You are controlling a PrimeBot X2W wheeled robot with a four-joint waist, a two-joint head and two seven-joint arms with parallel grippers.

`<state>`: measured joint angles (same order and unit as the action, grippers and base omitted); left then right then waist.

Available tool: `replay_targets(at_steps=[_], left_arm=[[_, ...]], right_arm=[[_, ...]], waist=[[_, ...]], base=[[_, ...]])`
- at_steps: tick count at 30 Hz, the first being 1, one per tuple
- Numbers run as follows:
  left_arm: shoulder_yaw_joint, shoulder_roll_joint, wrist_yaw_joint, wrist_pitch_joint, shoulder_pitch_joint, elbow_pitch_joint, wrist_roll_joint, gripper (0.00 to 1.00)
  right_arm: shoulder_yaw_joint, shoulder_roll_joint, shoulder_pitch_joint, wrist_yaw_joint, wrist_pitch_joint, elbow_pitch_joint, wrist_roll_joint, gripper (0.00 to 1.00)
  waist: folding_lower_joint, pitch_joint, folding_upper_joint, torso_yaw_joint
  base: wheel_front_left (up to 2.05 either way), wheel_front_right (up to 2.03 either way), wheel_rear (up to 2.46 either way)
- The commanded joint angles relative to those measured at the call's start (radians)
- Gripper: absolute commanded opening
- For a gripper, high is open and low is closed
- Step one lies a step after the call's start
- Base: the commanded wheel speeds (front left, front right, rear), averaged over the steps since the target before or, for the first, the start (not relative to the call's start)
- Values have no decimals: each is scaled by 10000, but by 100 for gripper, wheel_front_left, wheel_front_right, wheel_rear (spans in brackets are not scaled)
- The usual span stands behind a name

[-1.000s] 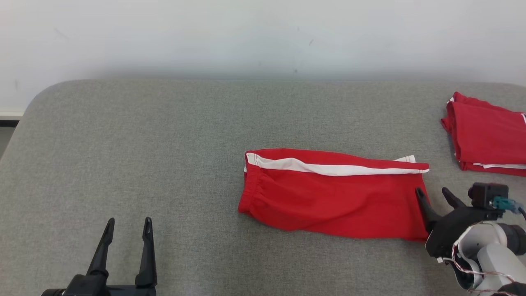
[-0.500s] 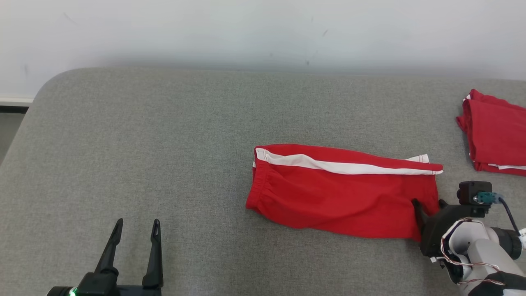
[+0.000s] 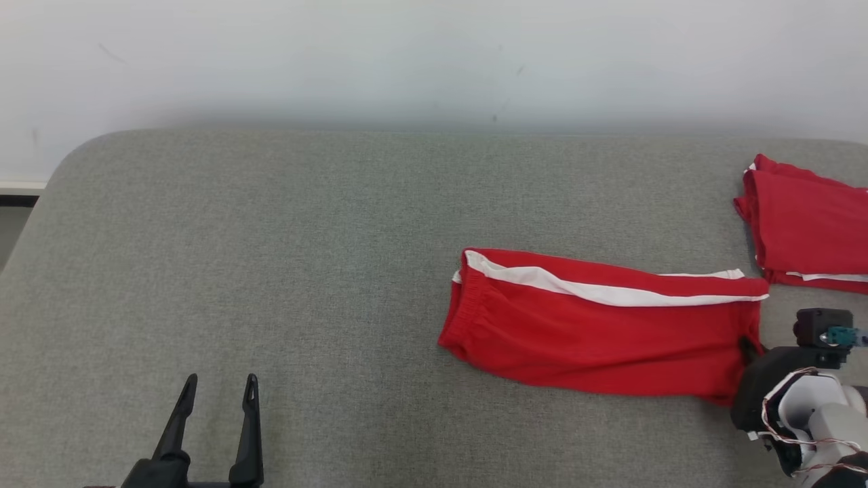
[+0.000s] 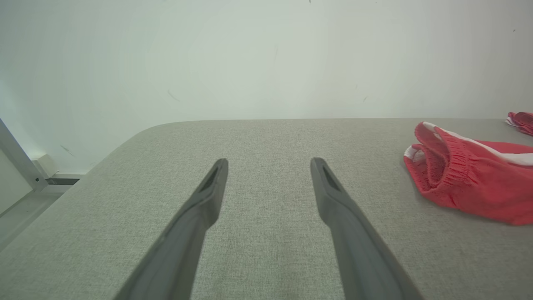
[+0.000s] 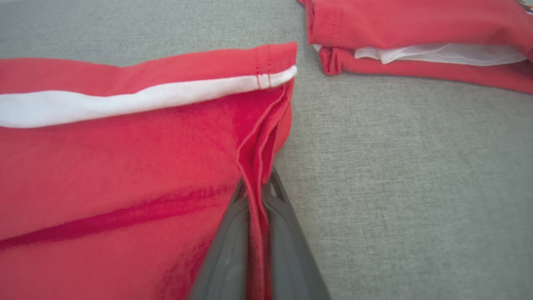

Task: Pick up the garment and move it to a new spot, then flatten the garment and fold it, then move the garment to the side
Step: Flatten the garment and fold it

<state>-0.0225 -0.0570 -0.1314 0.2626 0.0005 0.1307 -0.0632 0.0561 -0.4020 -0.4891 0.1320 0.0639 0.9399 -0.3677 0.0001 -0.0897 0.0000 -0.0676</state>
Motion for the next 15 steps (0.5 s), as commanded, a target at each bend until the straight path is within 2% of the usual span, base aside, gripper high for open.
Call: replay_targets(at_steps=[1, 8, 15], left_arm=[[-61, -4, 27, 27, 178, -28, -70, 100], [-143, 29, 52, 27, 273, -45, -116, 100], [-156, 52, 56, 27, 232, -8, -145, 100]], right_arm=[[-24, -114, 110, -33, -102, -53, -61, 0], [307, -138, 196, -32, -61, -1052, -553, 0], [832, 162, 436, -32, 374, -3263, -1396, 0]], waist=[[-1, 46, 0, 76], [-1, 65, 0, 318], [-1, 71, 0, 413]], base=[[0, 0, 0], [0, 0, 0], [0, 0, 0]])
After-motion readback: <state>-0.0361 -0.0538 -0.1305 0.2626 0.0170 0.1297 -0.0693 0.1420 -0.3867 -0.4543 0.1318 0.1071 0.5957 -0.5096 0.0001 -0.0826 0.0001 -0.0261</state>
